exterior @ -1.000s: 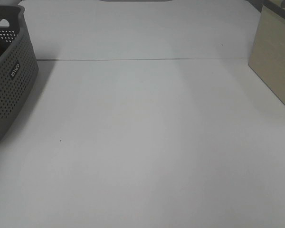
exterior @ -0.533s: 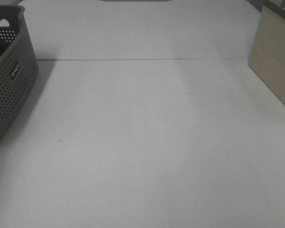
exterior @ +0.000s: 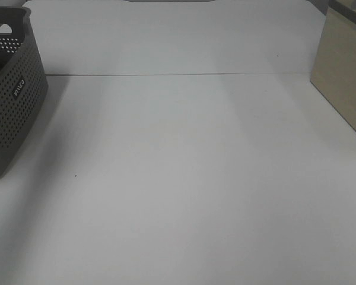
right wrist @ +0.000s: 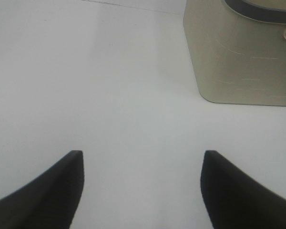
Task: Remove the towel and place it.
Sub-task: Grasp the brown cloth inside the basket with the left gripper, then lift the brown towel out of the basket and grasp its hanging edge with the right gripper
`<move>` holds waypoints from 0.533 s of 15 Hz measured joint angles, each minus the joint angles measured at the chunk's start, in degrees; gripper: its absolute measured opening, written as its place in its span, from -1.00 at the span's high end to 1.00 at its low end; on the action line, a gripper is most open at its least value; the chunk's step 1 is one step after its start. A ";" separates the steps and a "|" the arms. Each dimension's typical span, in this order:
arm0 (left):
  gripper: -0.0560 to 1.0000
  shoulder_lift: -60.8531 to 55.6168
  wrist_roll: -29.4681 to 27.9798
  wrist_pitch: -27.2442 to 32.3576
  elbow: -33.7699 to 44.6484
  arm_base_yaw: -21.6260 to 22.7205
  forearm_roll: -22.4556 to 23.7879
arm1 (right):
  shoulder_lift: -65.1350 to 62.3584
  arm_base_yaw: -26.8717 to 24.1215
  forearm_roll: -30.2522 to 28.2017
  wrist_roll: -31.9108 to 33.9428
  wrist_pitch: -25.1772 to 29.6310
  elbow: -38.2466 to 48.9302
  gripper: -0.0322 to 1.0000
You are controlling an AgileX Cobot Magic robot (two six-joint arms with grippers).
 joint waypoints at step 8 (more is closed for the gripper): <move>0.89 -7.39 -0.17 -5.67 0.00 -23.78 0.52 | 1.26 0.00 0.29 -0.80 -0.29 -0.17 -0.37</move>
